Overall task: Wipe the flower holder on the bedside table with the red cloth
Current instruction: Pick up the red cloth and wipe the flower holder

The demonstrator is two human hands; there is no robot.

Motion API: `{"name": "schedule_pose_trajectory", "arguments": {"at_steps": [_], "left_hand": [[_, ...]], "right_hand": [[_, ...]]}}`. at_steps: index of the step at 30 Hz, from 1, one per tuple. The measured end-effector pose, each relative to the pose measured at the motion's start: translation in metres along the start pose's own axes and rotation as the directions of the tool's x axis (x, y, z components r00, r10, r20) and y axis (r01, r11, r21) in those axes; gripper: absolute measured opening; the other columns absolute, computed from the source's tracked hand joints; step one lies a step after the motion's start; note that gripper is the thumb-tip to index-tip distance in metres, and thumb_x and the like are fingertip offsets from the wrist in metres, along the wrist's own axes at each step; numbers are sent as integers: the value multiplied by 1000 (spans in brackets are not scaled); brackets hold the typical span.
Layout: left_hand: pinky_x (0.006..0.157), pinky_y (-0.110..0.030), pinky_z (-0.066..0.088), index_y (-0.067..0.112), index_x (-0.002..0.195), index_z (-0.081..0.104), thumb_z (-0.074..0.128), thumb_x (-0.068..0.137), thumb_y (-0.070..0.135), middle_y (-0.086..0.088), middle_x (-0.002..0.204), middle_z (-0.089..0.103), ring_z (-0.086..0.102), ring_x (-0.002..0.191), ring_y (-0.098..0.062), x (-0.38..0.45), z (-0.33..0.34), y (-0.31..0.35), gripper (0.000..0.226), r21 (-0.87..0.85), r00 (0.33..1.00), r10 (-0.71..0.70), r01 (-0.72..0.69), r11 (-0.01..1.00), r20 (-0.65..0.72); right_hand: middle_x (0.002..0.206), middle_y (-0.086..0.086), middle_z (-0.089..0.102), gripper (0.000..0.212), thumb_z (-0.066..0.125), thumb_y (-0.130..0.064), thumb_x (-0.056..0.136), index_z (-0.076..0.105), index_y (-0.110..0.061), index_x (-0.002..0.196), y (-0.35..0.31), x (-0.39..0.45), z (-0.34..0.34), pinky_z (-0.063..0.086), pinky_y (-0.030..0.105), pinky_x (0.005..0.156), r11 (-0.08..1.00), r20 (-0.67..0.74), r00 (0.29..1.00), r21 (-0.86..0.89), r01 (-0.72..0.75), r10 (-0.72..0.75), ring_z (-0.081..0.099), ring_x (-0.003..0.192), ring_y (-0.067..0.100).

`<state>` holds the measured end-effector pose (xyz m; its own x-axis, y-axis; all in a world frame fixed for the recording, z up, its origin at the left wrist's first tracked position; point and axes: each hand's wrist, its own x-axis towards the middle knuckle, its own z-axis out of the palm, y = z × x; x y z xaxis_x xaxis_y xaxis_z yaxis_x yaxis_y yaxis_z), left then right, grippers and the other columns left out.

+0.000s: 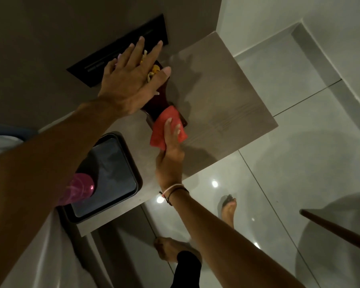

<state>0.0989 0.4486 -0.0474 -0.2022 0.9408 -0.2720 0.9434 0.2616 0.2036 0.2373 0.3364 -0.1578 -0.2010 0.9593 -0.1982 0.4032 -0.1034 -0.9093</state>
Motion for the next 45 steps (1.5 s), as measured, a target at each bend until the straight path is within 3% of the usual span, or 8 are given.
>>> {"name": "schedule_pose_trajectory", "arguments": {"at_steps": [6,11,18,25,32,37,41,45], "left_hand": [[130,-55,6,45,163,2,14,97,72,0,177,-3,0,163,-22,3,-4,2,72,10,1000,6,-6,1000,20],[129,-55,7,43,163,4,14,96,71,-1,177,-1,1,163,-23,2,-6,0,74,-1,1000,3,-3,1000,17],[128,-57,6,44,163,4,15,97,72,-1,177,-1,1,163,-24,6,-5,-2,73,-29,1000,-28,29,999,14],[127,-56,5,47,162,3,12,94,77,0,177,-2,0,163,-24,4,0,-2,74,-25,1000,2,-2,1000,2],[127,-56,8,46,162,1,12,95,76,-1,177,-2,1,163,-25,0,0,2,75,12,999,33,-33,999,7],[128,-56,9,43,163,4,15,96,74,-3,177,1,4,163,-27,-6,4,7,74,44,998,40,-38,998,-38],[128,-55,11,43,163,7,13,93,76,-3,177,2,6,163,-27,-11,7,9,77,51,997,42,-38,998,-72],[127,-56,13,43,163,9,6,87,78,-3,176,3,8,162,-27,-15,10,13,84,47,994,49,-45,998,-94]], "right_hand": [[146,18,56,59,40,20,92,56,-8,142,27,-19,-42,45,40,113,994,438,893,73,83,-106,56,131,29],[84,-4,62,43,45,-14,102,52,2,141,17,-9,-53,43,15,57,953,-195,962,272,-136,193,51,56,0],[167,15,25,73,50,10,97,26,-20,159,-10,40,4,46,46,115,980,-177,968,119,-156,176,31,152,36],[167,1,30,82,47,13,95,26,-35,158,-7,-6,14,31,38,124,989,-33,995,118,-89,93,29,155,20],[109,-19,63,36,60,-18,99,57,-49,116,13,-32,-20,53,13,75,822,422,855,338,-457,302,66,100,10],[127,11,65,50,75,-23,72,62,-22,120,28,-16,-47,50,54,102,575,433,768,509,-641,472,62,120,36],[109,-21,66,62,92,-37,66,57,-38,117,18,21,-55,54,10,73,867,303,899,291,-404,317,66,93,-5],[87,-6,68,32,87,-1,74,66,-11,96,21,67,-55,51,8,74,970,234,972,242,-38,-21,64,79,-7]]}}
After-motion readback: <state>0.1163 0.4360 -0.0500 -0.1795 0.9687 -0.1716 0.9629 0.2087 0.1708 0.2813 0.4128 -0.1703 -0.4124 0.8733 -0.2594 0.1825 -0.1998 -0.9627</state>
